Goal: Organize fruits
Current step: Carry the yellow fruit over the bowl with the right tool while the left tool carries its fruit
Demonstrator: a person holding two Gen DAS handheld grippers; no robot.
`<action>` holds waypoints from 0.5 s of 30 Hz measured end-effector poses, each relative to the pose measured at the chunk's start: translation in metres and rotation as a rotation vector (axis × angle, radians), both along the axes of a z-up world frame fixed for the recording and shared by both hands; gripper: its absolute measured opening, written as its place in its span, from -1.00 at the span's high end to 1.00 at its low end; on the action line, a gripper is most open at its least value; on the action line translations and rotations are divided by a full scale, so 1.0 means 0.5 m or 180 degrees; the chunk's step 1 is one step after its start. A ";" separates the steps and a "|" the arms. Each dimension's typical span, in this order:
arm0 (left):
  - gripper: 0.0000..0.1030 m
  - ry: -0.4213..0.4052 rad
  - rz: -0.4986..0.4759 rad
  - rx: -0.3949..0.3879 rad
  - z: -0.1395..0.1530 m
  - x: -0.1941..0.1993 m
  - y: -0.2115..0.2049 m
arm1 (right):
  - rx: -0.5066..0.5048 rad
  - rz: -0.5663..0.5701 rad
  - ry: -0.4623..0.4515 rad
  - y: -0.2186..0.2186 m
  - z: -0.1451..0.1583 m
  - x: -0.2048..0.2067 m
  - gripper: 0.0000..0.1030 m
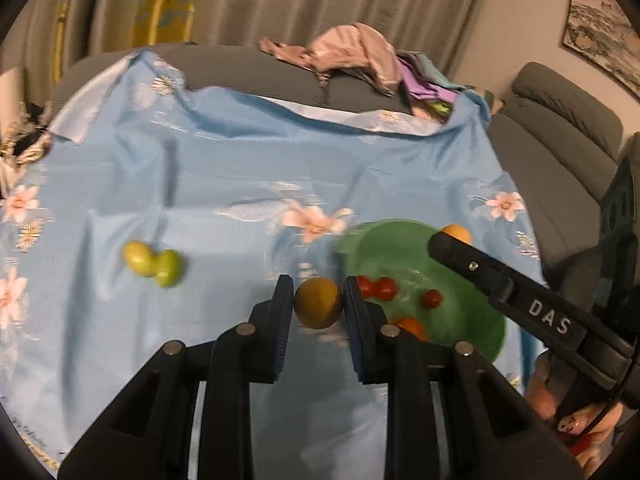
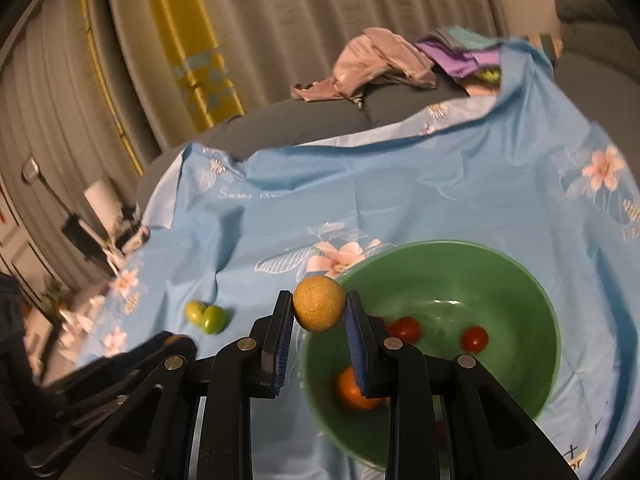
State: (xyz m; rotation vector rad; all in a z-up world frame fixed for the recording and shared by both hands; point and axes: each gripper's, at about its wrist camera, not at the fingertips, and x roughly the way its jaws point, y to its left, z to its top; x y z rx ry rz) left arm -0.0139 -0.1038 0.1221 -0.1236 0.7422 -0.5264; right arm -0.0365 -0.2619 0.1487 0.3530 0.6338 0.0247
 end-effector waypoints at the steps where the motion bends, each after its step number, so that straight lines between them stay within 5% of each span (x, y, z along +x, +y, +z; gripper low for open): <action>1: 0.50 0.0008 -0.0045 -0.0017 0.000 0.002 -0.013 | 0.0031 -0.0041 -0.0015 -0.013 -0.001 -0.003 0.46; 4: 0.50 0.0008 -0.0185 -0.0003 0.000 0.004 -0.059 | -0.0143 -0.0222 0.0065 -0.035 -0.005 -0.009 0.46; 15: 0.50 0.0188 -0.0530 0.0133 -0.030 0.034 -0.173 | 0.0141 -0.0497 0.0290 -0.138 -0.041 -0.023 0.45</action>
